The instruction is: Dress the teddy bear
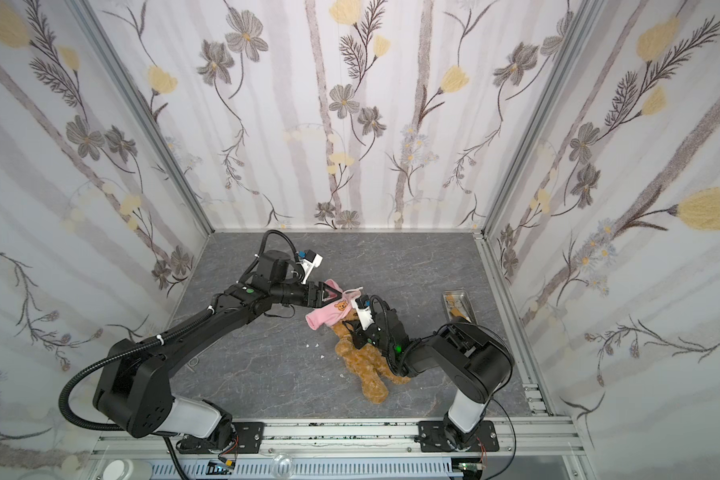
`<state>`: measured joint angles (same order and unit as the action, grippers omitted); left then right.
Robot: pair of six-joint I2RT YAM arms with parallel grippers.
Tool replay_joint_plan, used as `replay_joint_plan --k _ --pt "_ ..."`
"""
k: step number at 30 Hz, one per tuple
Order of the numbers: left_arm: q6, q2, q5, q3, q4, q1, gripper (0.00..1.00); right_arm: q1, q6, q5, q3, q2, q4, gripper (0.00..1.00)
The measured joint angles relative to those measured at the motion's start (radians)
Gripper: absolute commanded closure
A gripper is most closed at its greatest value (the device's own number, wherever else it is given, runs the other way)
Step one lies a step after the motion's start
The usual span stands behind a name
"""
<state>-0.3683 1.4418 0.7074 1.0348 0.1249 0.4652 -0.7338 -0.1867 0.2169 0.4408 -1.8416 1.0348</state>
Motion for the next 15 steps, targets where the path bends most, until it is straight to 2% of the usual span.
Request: replay_joint_plan --k 5,12,15 --pt "0.056 -0.022 -0.012 0.006 0.059 -0.085 0.38 -0.012 0.128 0.014 -0.042 0.079 -0.042 0.91" --pt "0.236 0.042 -0.048 0.056 0.253 -0.092 0.63 -0.047 0.299 0.034 -0.076 0.143 -0.055 0.94" --pt "0.283 0.05 -0.041 0.057 0.286 -0.09 0.68 -0.051 0.336 0.035 -0.091 0.146 -0.049 0.94"
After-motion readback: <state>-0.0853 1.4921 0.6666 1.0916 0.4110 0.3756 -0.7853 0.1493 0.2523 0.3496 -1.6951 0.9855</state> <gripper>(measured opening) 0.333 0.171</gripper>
